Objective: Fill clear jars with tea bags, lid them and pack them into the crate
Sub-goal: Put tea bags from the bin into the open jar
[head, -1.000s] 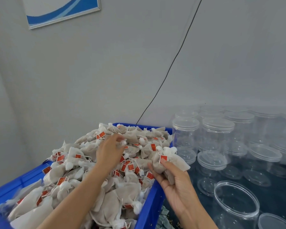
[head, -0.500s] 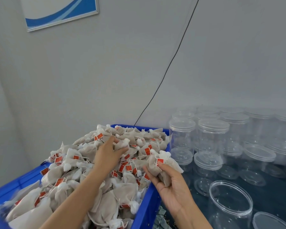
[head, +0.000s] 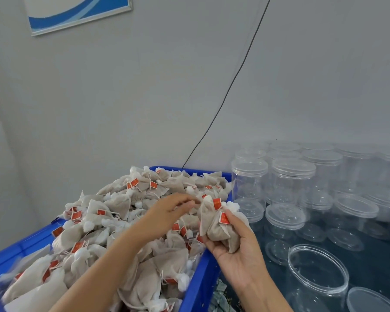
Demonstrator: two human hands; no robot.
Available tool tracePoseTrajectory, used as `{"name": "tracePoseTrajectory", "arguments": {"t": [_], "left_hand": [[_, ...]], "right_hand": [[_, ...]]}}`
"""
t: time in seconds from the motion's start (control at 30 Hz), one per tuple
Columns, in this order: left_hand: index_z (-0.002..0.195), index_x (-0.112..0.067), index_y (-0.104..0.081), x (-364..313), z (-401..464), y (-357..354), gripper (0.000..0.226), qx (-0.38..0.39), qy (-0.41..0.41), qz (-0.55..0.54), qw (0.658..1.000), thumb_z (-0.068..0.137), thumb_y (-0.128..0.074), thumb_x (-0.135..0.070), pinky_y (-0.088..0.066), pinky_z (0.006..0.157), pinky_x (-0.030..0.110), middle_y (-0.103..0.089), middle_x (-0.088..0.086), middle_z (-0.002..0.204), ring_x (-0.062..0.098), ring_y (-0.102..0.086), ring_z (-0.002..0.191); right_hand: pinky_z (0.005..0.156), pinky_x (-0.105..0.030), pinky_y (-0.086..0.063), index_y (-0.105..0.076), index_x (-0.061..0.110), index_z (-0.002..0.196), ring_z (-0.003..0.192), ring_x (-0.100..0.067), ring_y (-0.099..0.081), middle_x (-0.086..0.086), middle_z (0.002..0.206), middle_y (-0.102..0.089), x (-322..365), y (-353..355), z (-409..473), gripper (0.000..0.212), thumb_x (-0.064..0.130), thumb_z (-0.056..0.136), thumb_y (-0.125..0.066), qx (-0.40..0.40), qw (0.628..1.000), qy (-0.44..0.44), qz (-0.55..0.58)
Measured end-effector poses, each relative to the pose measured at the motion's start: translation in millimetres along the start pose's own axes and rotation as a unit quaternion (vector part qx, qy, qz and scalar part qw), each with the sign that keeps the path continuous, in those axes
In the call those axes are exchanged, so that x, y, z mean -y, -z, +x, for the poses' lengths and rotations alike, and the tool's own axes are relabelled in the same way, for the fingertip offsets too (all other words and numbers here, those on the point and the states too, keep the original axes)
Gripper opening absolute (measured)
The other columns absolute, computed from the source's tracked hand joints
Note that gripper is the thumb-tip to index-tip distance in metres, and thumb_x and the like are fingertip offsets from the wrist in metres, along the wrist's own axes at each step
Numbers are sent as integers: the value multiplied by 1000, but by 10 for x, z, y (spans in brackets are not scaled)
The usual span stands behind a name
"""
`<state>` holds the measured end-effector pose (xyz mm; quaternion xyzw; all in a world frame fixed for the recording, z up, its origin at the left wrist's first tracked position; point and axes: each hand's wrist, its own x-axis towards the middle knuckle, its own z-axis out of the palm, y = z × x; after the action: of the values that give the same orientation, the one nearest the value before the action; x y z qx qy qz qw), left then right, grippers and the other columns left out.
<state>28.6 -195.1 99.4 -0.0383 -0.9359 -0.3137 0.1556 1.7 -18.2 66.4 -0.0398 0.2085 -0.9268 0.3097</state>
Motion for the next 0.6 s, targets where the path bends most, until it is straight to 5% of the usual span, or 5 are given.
{"name": "tracePoseTrajectory", "arguments": {"t": [0.13,0.3,0.4,0.5,0.6], "left_hand": [[100,-36,-65,147,-89,146,11,108,62,235,964,91,-61,-41,-46,80,18,-64,-19,97,-4,-56,86],[95,-37,-69,47,-185,186,17,262,56,43,962,82,-71,-47,-43,70,11,-63,-25,85,-8,-55,74],[101,-40,-67,13,-197,142,30,333,46,32,941,74,-80,-41,-37,64,15,-52,-15,78,0,-44,66],[97,-41,-67,7,-203,119,26,325,34,30,945,75,-80,-35,-36,65,21,-50,4,83,10,-43,69],[88,-43,-68,38,-213,143,20,233,30,6,972,76,-79,-33,-47,71,24,-61,10,92,16,-53,74]], "right_hand": [[81,-48,-55,-73,7,95,99,-33,-69,-20,105,-71,62,22,0,25,11,70,-70,0,999,26,-35],[86,-51,-53,-73,6,90,98,-33,-69,-19,102,-72,114,28,0,23,10,67,-71,-23,998,44,-40],[86,-54,-53,-67,5,98,96,-33,-69,-19,99,-73,124,38,15,33,8,66,-71,-46,997,52,-28],[82,-52,-55,-69,8,93,93,-32,-70,-16,93,-74,137,33,11,27,6,66,-70,-46,997,60,-28],[84,-52,-54,-69,9,93,98,-33,-67,-15,94,-74,152,35,8,27,6,67,-69,-54,996,60,-26]]}}
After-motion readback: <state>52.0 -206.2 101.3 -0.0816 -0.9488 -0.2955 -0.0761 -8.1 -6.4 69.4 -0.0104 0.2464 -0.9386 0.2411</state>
